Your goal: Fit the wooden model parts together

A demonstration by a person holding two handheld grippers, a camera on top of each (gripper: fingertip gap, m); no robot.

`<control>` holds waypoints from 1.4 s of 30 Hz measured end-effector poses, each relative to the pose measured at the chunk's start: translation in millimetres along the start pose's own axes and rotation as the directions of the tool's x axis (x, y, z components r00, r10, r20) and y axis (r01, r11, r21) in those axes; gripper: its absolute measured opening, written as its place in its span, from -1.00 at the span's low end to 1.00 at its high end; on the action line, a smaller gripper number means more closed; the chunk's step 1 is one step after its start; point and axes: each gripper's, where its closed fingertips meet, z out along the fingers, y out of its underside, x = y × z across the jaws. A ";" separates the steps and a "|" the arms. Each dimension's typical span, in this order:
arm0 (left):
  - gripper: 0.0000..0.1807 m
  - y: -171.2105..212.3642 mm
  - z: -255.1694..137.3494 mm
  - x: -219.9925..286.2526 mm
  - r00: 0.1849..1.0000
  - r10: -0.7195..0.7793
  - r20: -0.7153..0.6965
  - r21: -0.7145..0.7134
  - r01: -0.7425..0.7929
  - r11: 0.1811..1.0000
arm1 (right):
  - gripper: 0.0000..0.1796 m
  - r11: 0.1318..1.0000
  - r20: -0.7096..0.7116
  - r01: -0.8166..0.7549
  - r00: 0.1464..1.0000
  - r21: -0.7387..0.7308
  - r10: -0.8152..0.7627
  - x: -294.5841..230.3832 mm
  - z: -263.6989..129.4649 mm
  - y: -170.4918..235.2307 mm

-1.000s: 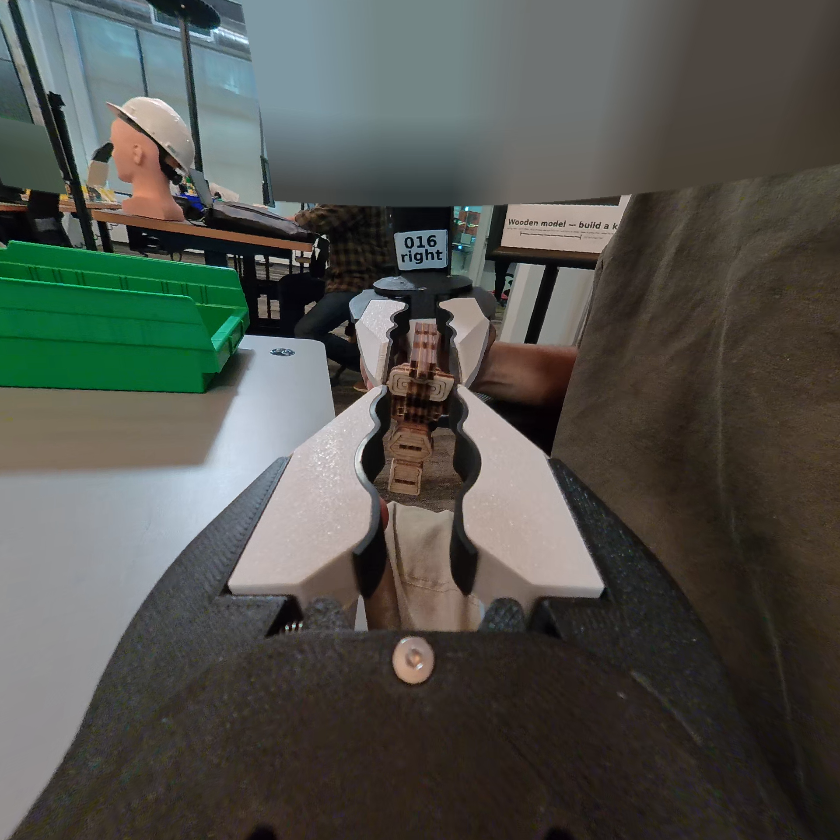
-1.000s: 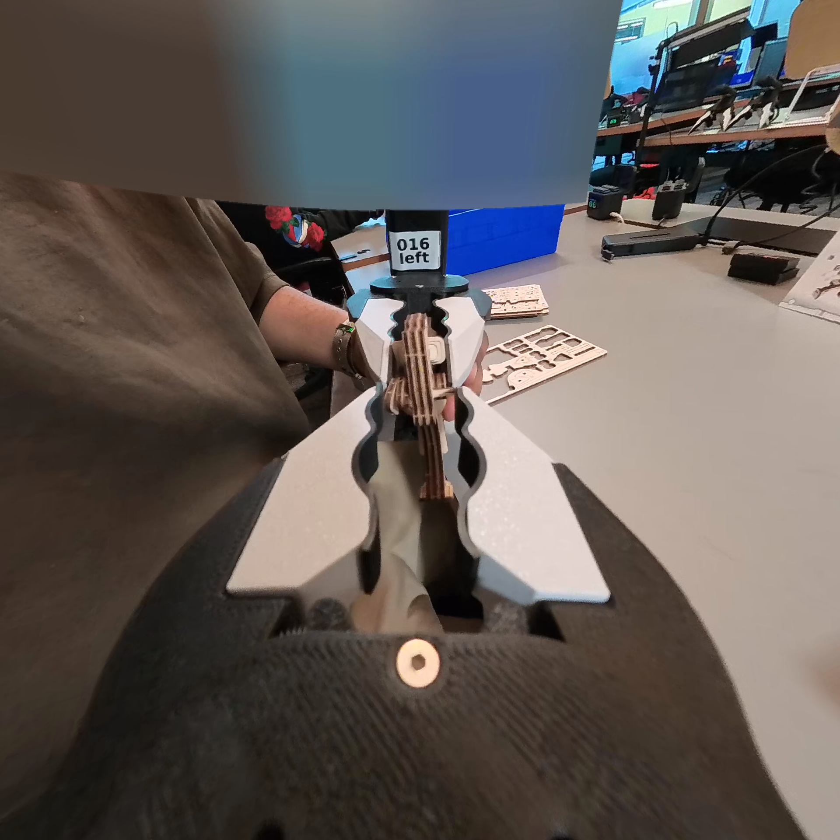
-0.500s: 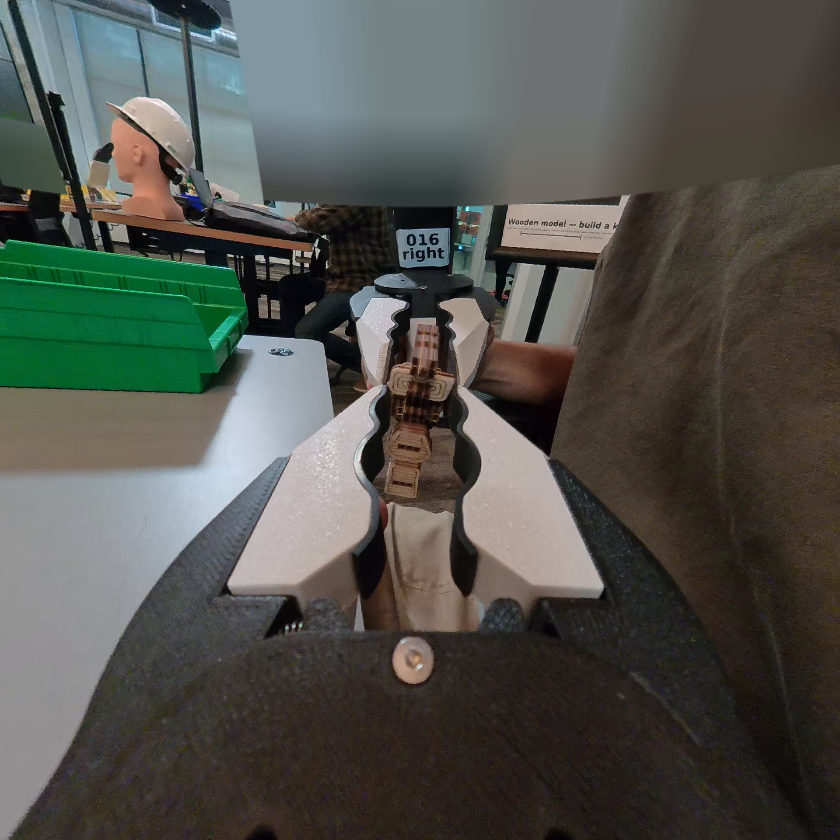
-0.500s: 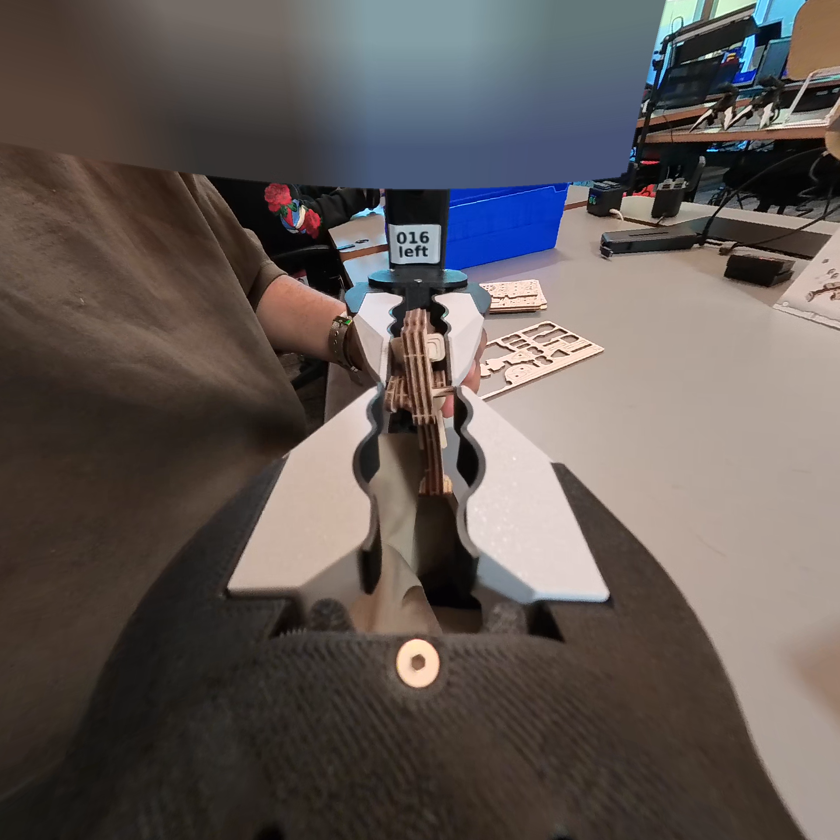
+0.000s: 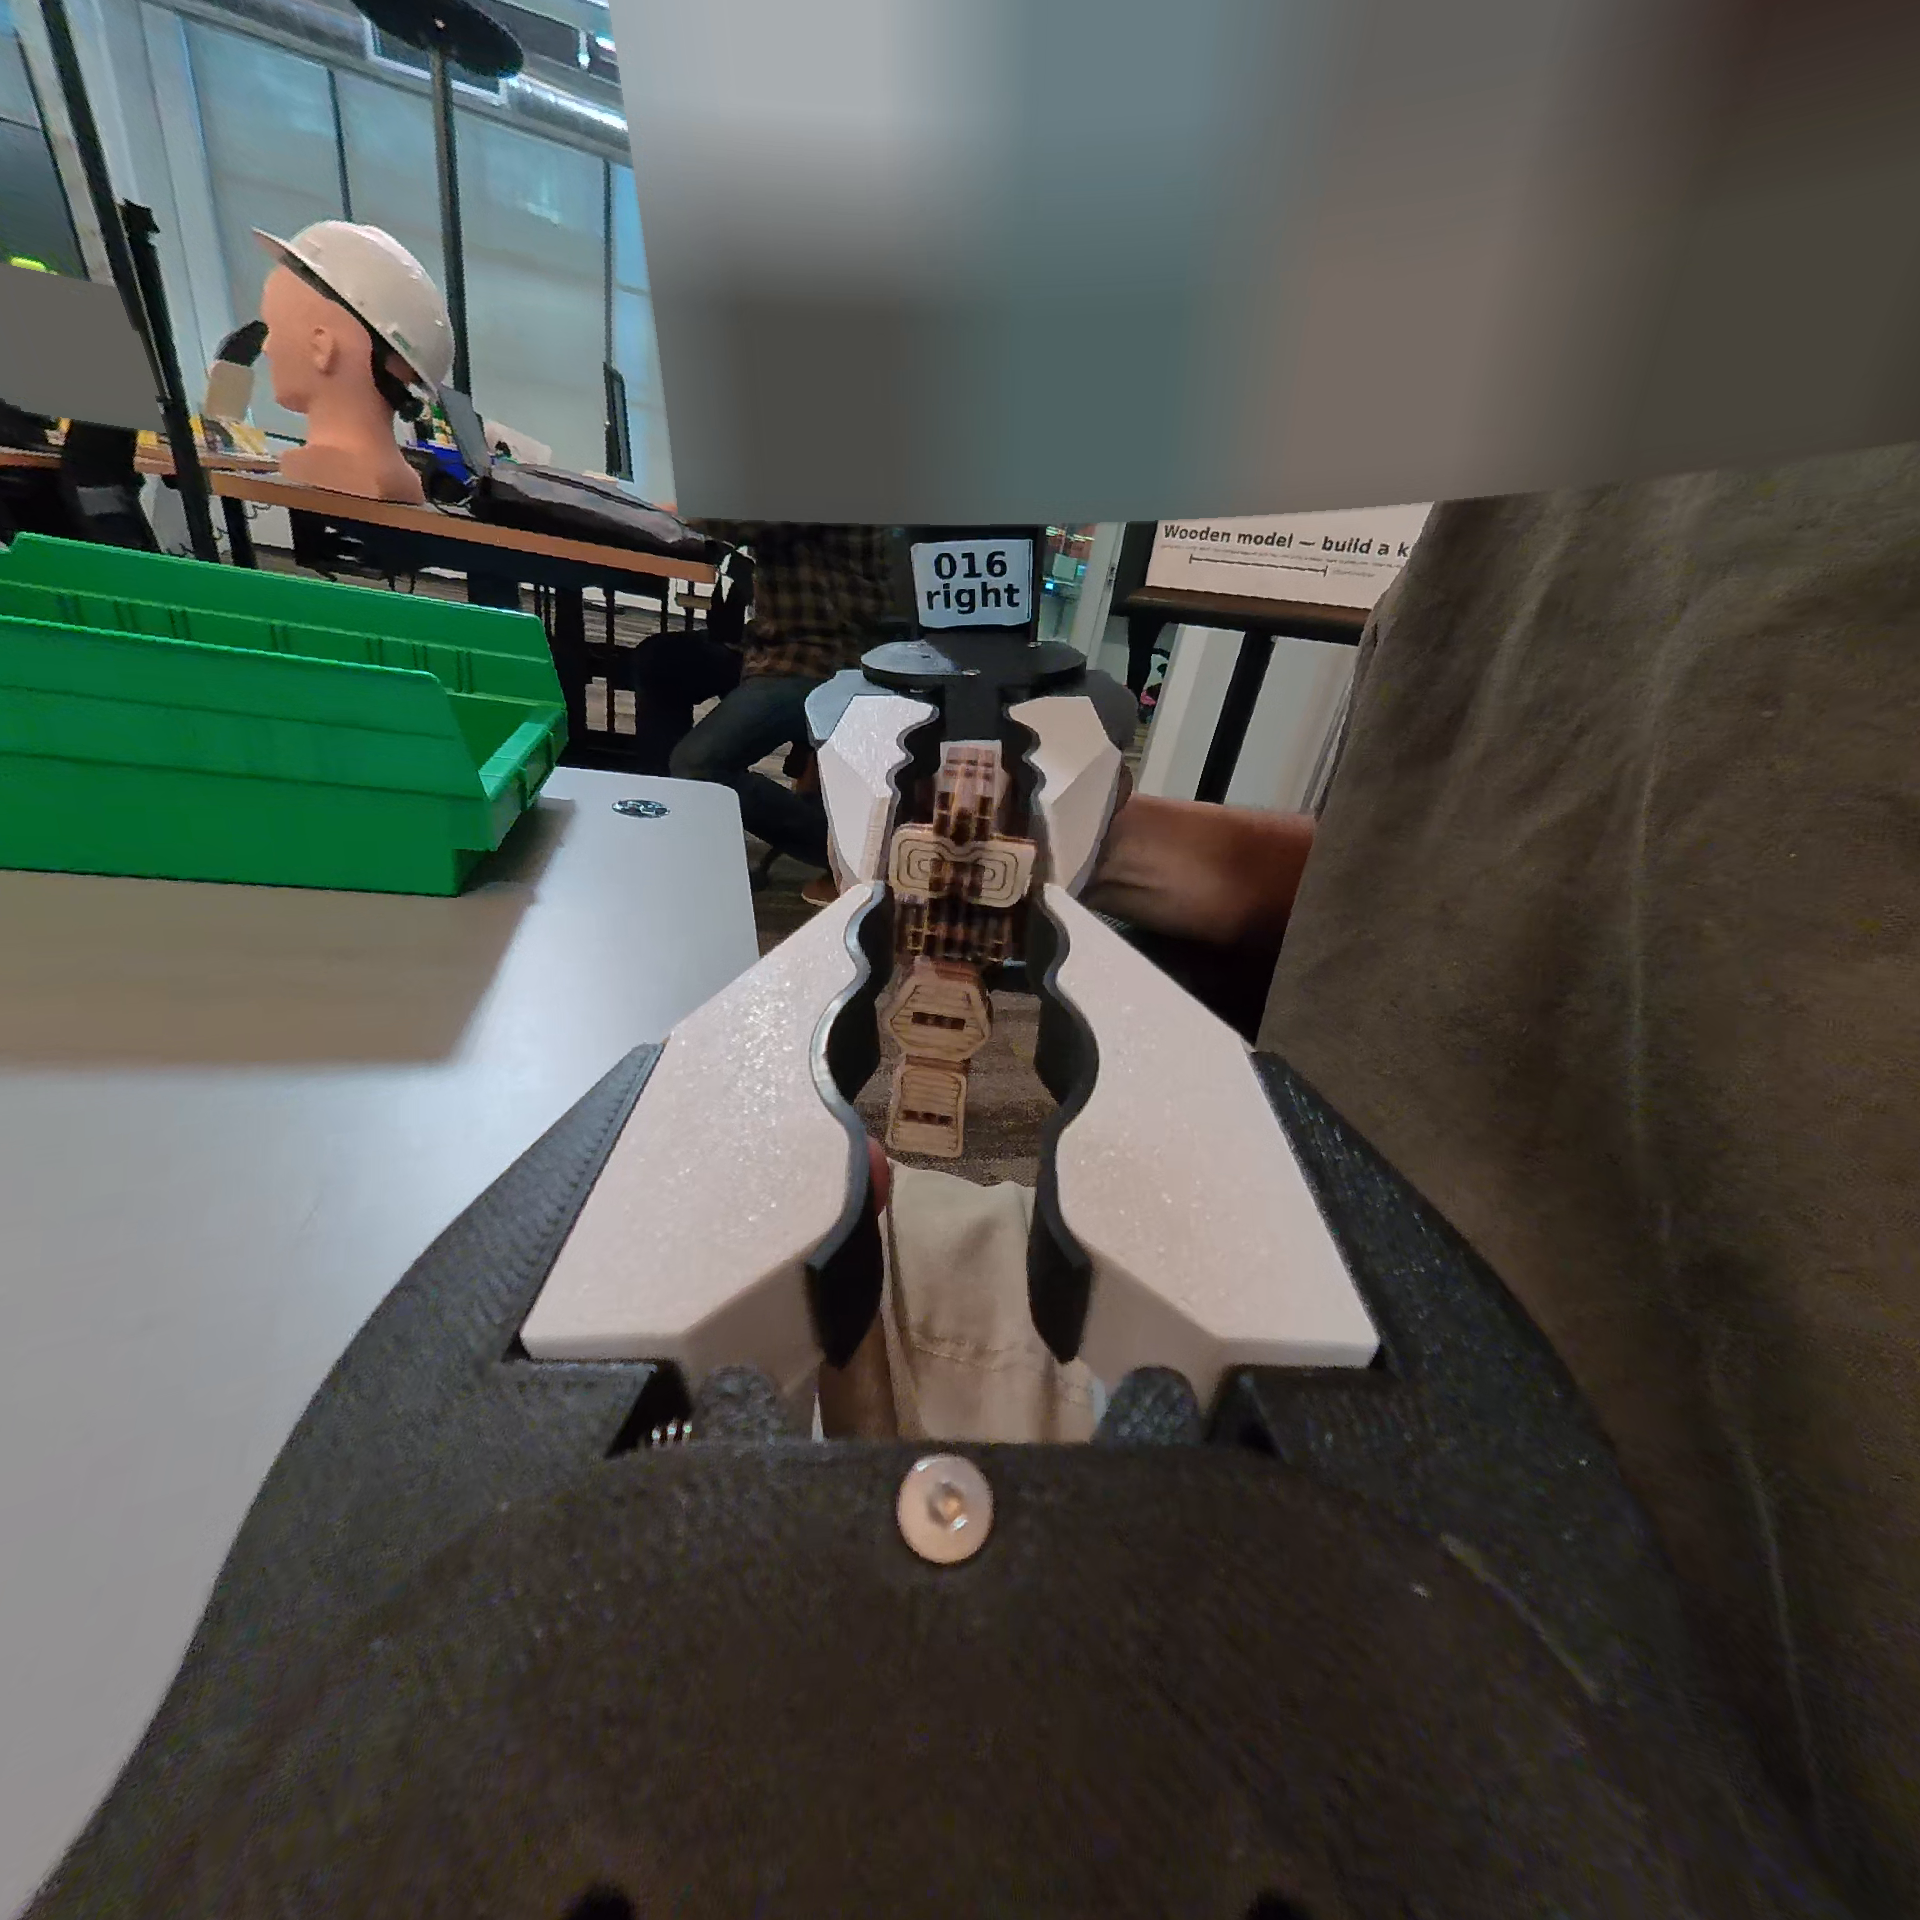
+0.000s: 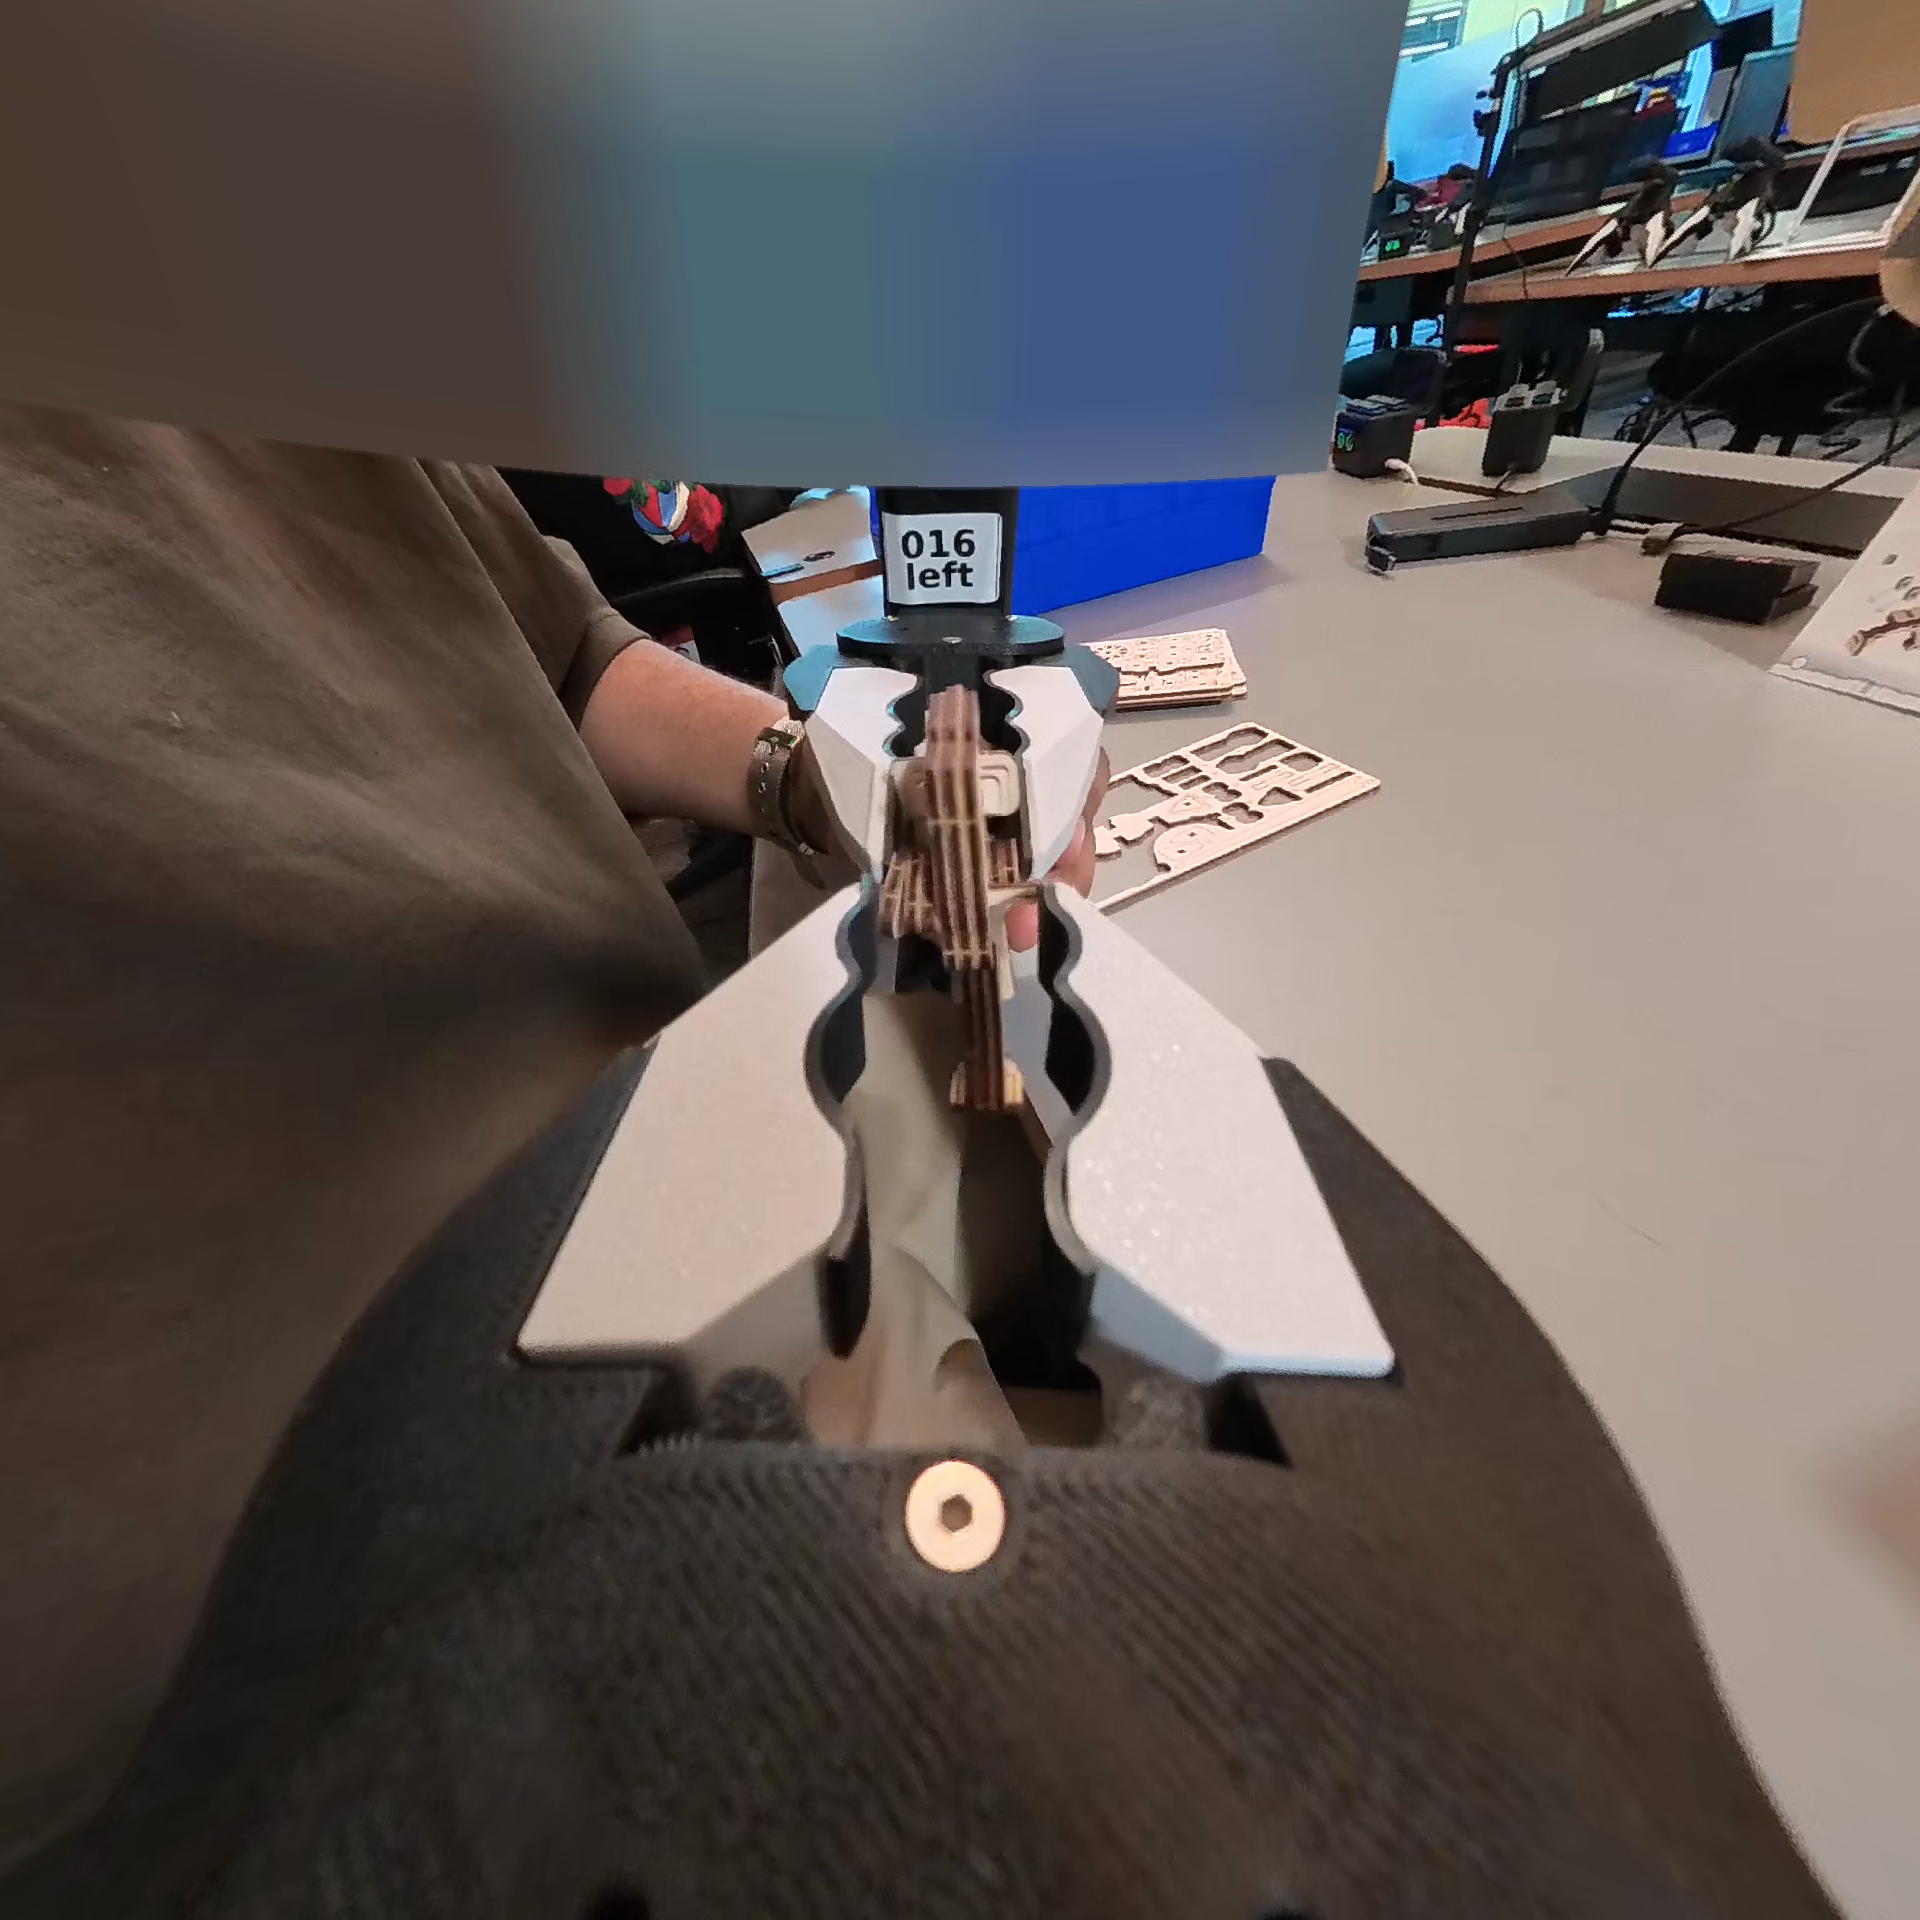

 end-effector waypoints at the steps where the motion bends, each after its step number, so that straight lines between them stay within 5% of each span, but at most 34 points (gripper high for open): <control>1: -0.77 -0.1 0.0 -0.9 1.000 0.000 0.006 0.000 0.000 1.000 | -0.62 1.000 0.008 -0.002 1.000 -0.002 0.002 -1.1 0.1 0.5; 13: -0.78 -0.4 0.3 -2.3 1.000 -0.027 0.010 0.007 0.027 1.000 | -0.49 0.999 0.046 -0.007 0.999 -0.046 0.009 -5.6 2.7 8.4; 17: -0.78 0.8 1.6 -0.6 1.000 -0.025 0.005 0.002 0.025 1.000 | -0.67 0.998 0.018 -0.015 1.000 -0.054 0.016 -0.3 2.1 10.0; 42: -0.75 6.0 0.9 0.2 0.998 0.064 0.024 -0.054 -0.063 0.997 | -0.70 0.993 -0.026 0.041 0.999 -0.114 -0.044 4.1 4.0 15.5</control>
